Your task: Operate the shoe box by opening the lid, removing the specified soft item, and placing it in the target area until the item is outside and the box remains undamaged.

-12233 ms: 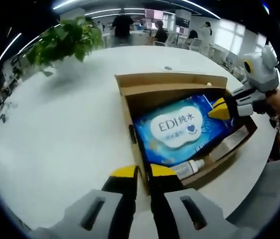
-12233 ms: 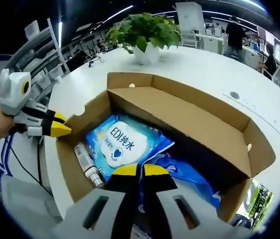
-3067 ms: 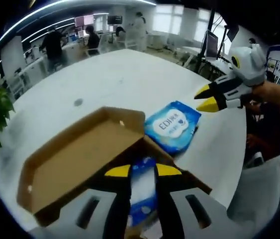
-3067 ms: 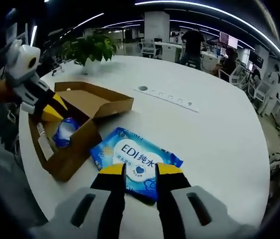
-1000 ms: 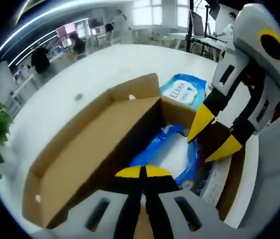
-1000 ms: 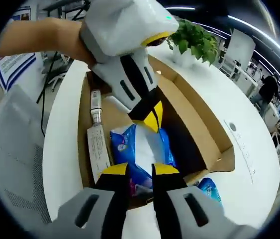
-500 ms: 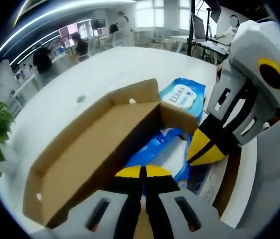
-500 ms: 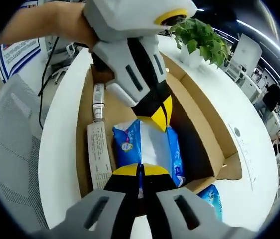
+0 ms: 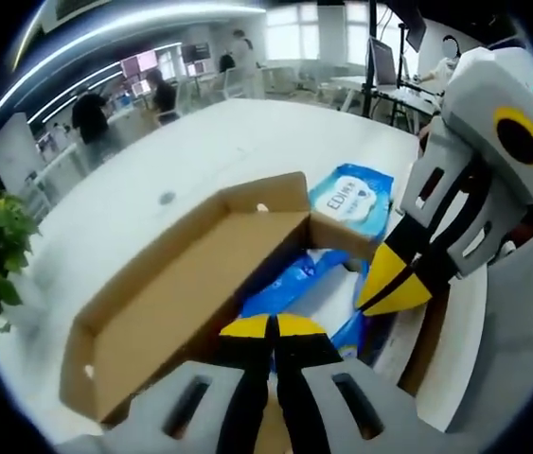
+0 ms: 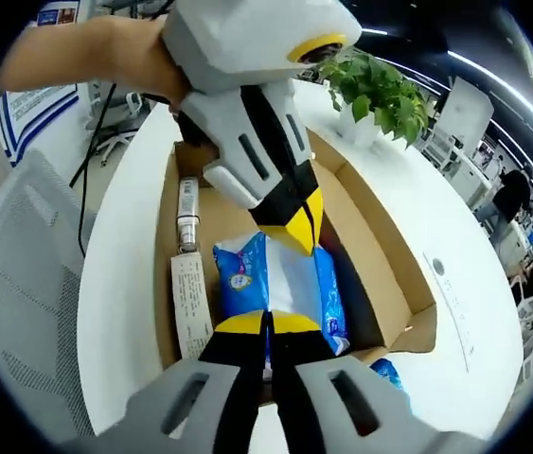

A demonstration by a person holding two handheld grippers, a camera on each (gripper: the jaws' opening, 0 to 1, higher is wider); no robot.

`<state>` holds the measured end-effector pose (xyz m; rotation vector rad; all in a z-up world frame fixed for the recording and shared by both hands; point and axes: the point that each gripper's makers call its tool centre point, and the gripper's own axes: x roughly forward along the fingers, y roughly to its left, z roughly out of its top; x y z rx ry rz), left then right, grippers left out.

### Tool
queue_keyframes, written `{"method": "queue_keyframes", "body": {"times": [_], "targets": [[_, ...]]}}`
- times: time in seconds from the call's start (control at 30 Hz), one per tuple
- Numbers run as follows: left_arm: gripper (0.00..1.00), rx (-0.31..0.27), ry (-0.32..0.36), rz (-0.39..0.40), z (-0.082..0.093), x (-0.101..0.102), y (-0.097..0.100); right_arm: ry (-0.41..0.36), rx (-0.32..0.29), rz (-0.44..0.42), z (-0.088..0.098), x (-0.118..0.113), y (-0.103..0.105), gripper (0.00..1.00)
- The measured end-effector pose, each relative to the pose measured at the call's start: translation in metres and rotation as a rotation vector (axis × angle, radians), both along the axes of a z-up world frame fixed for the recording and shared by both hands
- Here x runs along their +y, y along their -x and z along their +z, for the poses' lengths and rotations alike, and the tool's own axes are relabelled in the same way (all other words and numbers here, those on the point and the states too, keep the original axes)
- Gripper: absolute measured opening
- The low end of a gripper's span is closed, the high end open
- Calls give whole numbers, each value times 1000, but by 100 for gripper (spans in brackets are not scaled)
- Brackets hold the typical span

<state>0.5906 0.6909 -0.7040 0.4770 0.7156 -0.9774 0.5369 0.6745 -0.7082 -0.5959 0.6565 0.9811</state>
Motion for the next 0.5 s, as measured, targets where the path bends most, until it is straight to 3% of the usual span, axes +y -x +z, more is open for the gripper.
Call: {"method": "queue_keyframes", "body": {"times": [0.5], "targets": [[0, -23, 14, 15, 41, 4, -4, -56, -33, -7, 42, 6, 0, 0]]}}
